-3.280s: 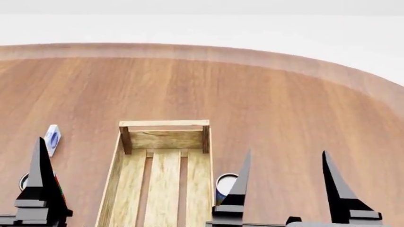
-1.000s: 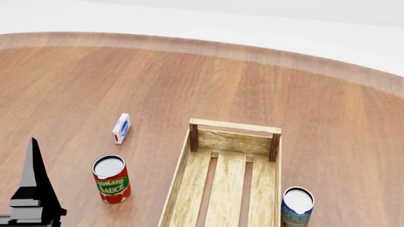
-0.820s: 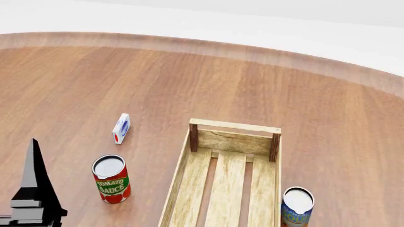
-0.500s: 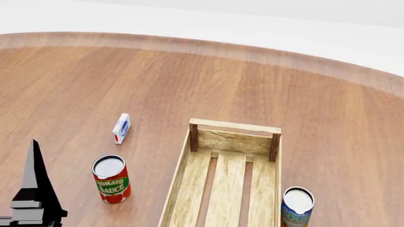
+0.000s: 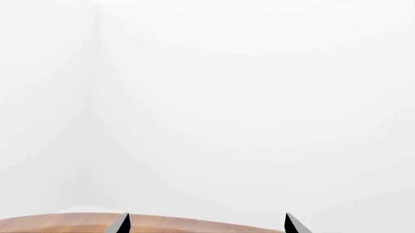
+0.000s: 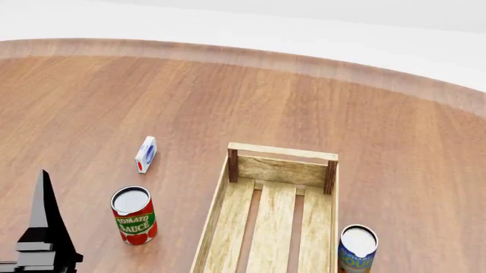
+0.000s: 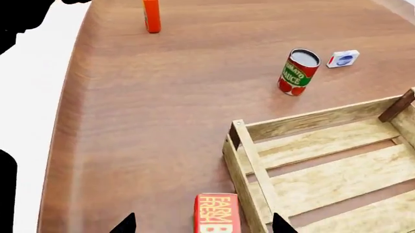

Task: Pick up the butter and put it in the tray.

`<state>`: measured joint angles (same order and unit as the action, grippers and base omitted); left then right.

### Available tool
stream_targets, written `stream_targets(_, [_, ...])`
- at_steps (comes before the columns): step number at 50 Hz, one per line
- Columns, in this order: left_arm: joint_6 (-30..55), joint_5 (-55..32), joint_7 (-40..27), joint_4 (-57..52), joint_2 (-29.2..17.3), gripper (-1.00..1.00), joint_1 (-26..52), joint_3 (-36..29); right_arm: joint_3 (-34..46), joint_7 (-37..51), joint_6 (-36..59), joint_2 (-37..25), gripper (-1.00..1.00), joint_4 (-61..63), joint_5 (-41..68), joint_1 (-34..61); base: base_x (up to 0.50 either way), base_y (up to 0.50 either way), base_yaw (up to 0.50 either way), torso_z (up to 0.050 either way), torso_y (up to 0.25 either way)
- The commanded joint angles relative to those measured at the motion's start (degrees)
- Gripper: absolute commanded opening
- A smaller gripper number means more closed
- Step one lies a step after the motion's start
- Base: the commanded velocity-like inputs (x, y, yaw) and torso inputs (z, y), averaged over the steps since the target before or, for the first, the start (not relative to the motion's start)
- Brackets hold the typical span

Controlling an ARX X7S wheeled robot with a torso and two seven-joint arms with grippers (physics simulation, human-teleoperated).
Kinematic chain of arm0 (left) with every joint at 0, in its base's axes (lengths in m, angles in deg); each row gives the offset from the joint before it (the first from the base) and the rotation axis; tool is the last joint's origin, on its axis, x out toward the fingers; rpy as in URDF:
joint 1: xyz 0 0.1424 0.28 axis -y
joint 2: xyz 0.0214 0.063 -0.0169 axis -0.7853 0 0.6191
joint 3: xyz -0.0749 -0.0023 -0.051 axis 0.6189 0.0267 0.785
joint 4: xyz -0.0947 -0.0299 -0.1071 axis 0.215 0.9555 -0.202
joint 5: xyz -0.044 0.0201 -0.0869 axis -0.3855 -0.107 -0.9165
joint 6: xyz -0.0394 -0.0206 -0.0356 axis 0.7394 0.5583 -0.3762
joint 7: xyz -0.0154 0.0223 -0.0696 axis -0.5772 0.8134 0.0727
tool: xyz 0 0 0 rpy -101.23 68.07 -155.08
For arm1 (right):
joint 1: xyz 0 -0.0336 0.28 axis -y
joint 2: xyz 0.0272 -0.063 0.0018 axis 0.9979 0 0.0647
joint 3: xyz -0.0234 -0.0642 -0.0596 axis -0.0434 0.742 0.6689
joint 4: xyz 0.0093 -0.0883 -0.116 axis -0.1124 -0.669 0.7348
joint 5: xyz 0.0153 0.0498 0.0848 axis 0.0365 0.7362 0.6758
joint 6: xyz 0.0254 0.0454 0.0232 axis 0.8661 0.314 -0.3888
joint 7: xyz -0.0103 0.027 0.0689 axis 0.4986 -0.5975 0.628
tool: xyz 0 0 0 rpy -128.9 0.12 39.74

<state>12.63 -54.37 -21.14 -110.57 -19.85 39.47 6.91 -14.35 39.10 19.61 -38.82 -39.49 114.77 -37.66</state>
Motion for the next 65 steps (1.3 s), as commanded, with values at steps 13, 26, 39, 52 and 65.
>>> stream_targets(13, [0.02, -0.47, -0.49, -0.01, -0.44, 1.00, 0.08, -0.16, 29.12, -3.20, 28.84, 13.71, 1.00, -2.08, -0.62, 39.33, 0.00, 0.00, 0.00, 0.000, 0.000])
stream_targets(26, [-0.20, -0.54, -0.63, 0.22, -0.64, 1.00, 0.14, -0.42, 29.77, -3.28, 29.09, 13.69, 1.00, -2.56, -2.09, 39.15, 0.00, 0.00, 0.00, 0.000, 0.000])
stream_targets(39, [-0.07, -0.73, -1.02, -0.20, -0.92, 1.00, 0.02, -0.48, 33.43, -3.76, 31.73, 16.27, 1.00, -3.43, -6.05, 42.28, 0.00, 0.00, 0.00, 0.000, 0.000])
stream_targets(52, [-0.33, -1.01, -1.17, 0.15, -1.13, 1.00, 0.19, -0.44, 39.48, -5.43, 35.63, 19.39, 1.00, -3.74, -11.49, 46.40, 0.00, 0.00, 0.00, 0.000, 0.000])
stream_targets(65, [-0.36, -1.31, -1.34, 0.25, -1.34, 1.00, 0.38, -0.45, 44.56, -7.13, 37.20, 21.85, 1.00, -4.55, -16.68, 49.50, 0.00, 0.00, 0.00, 0.000, 0.000])
